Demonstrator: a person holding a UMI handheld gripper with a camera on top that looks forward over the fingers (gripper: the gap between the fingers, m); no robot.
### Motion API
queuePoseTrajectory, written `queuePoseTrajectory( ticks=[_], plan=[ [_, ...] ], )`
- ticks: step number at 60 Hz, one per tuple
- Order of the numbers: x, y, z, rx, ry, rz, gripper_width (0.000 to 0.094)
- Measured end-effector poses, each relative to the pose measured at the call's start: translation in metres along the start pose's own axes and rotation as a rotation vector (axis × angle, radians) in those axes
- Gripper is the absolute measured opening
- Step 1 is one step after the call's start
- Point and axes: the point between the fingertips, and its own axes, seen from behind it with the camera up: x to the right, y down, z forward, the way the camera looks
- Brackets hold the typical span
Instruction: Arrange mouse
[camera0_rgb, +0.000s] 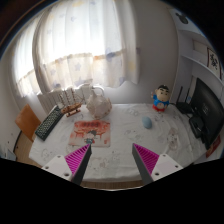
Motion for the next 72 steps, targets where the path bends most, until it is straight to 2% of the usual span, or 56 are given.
queuePoseTrajectory(
  ticks=[17, 25, 50, 65, 72],
  plan=[
    [0.092, 0.034, 0.044, 0.022, 0.154, -0.028, 0.0852],
    [0.124, 0.048, 0.060, 0.045, 0.183, -0.002, 0.0852],
    [0.187, 0.058, 0.132, 0.185, 0.165, -0.006, 0.0849],
    [0.219, 0.066, 0.202, 0.189, 0.148, -0.002, 0.0852],
    [0.223, 0.052, 0.236, 0.198, 0.118, -0.006, 0.0850]
  ],
)
